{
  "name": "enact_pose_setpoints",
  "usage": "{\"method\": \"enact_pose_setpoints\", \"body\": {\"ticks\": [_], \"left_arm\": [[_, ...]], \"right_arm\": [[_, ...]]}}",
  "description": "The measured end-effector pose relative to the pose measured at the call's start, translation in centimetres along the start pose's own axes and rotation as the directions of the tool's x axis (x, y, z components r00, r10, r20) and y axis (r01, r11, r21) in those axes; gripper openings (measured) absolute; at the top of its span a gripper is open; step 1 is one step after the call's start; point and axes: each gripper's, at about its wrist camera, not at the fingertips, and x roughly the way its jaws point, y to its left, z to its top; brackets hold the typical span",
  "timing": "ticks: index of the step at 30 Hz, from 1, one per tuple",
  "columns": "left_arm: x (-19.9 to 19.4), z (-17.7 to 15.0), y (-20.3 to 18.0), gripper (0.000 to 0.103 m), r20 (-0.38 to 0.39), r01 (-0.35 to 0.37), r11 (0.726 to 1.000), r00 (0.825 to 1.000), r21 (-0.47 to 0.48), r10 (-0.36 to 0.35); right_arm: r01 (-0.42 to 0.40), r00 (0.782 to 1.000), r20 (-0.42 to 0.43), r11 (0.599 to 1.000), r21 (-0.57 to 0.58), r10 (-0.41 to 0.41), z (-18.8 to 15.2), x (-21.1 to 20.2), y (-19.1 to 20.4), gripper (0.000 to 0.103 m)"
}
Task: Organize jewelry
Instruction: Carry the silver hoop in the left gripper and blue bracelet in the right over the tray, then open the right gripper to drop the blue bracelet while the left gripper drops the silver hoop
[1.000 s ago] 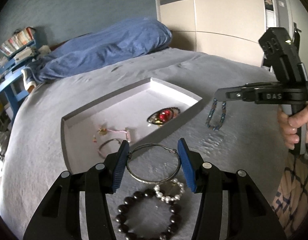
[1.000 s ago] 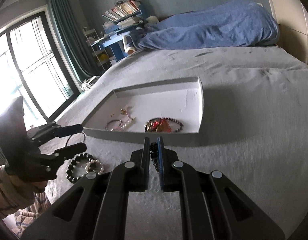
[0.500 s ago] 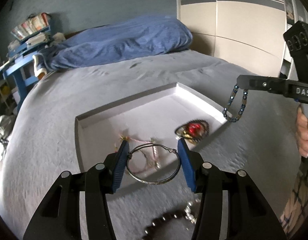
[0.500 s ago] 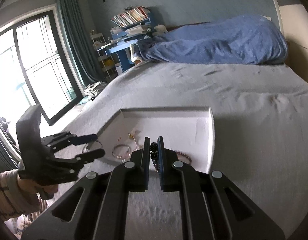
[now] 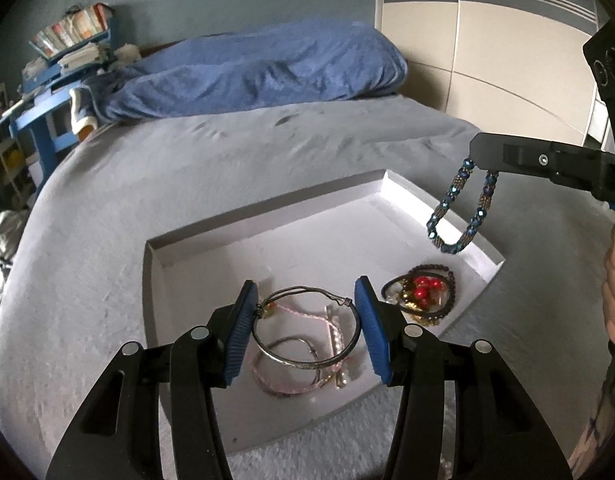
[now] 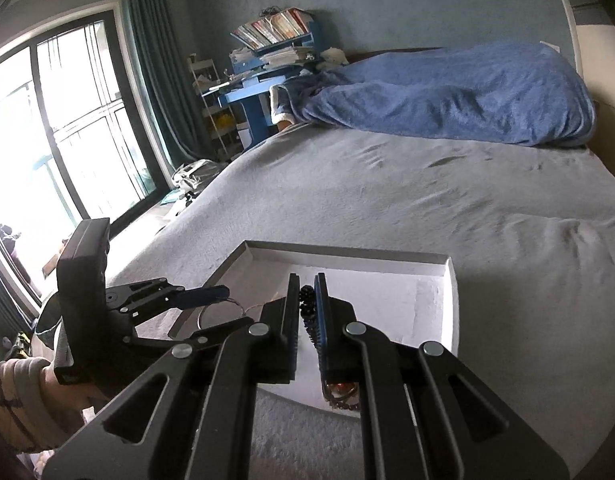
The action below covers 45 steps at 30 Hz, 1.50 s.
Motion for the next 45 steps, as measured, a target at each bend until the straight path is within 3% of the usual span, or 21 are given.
{"method": "enact_pose_setpoints", "body": {"ticks": [16, 26, 34, 38, 45], "left_arm": [[4.2, -1.1, -0.7, 0.052, -0.126, 0.015, 1.000, 0.992, 0.011, -0.013], [5.0, -1.2, -0.7, 0.052, -0.163, 0.006, 1.000, 0.987, 0.016, -0.004], [4.3, -1.2, -1.2, 0.070, -0.138, -0.007, 0.999, 0.990, 0.034, 0.012], [3.4, -1.3, -1.7, 0.078, -0.116, -0.005, 0.998, 0.993, 0.055, 0.012], [0.8, -1.9, -2.1, 0.087, -0.052, -0.006, 0.999, 0.999, 0.038, 0.008]], "right_arm": [[0.045, 0.994, -0.102, 0.998, 0.047, -0.040, -3.2, 3.8, -2.7, 0.007], [0.086, 0.983, -0.164, 0.995, 0.050, -0.077, -4.9, 5.2, -3.5, 0.007], [0.115, 0.978, -0.180, 0.992, 0.043, -0.105, -5.4, 5.3, -3.6, 0.008], [0.119, 0.982, -0.157, 0.991, 0.054, -0.109, -5.7, 4.4, -3.7, 0.024], [0.126, 0.987, -0.106, 0.991, 0.051, -0.120, -6.5, 1.9, -3.3, 0.035]]}}
